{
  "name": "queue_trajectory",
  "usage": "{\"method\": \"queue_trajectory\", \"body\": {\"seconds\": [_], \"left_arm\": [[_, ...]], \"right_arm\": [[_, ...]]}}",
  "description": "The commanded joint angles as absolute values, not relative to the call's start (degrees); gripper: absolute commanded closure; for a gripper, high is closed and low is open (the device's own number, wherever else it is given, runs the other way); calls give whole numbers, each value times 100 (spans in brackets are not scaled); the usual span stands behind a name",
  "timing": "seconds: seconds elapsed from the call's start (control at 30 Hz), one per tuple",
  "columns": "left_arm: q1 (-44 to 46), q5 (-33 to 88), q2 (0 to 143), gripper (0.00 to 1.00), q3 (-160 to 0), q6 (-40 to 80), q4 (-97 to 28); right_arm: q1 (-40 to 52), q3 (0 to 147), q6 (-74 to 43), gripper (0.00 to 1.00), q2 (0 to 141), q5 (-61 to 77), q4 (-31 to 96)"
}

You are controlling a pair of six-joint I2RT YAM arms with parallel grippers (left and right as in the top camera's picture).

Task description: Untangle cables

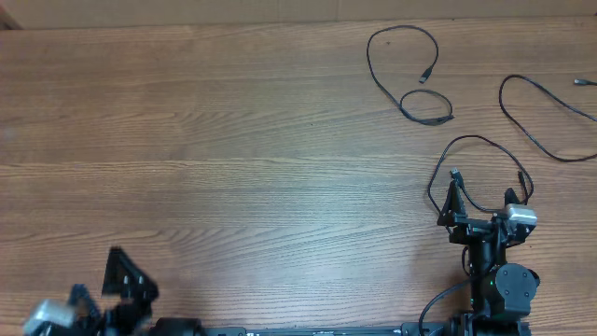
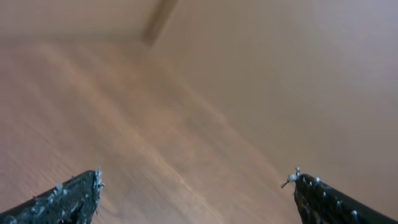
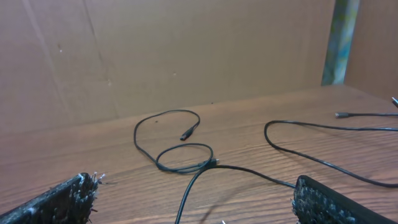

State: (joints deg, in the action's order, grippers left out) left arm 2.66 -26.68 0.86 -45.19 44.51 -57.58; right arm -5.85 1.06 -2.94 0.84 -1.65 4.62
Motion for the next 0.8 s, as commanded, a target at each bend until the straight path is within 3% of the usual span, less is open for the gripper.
{"method": "queue_trajectory", "body": {"seconds": [0.0,0.1,0.23,0.5,0.77], "left_arm": [[303,-3417,25,0,-3846,6040,-5542],[303,-3507,25,0,-3188,6733,-4895],[303,-3232,25,0,-2456,6563,-3767],[303,-1979,25,0,-1527,3715,-1767],[303,-1402,25,1,-1210,2187,-1649]], "right_arm": [[-569,43,-270,0,14,-141,438],[-569,43,-272,0,14,-139,436],[-569,43,-270,0,14,-139,438],[-569,43,-270,0,14,-141,436],[-569,43,-270,0,14,-141,436]]}}
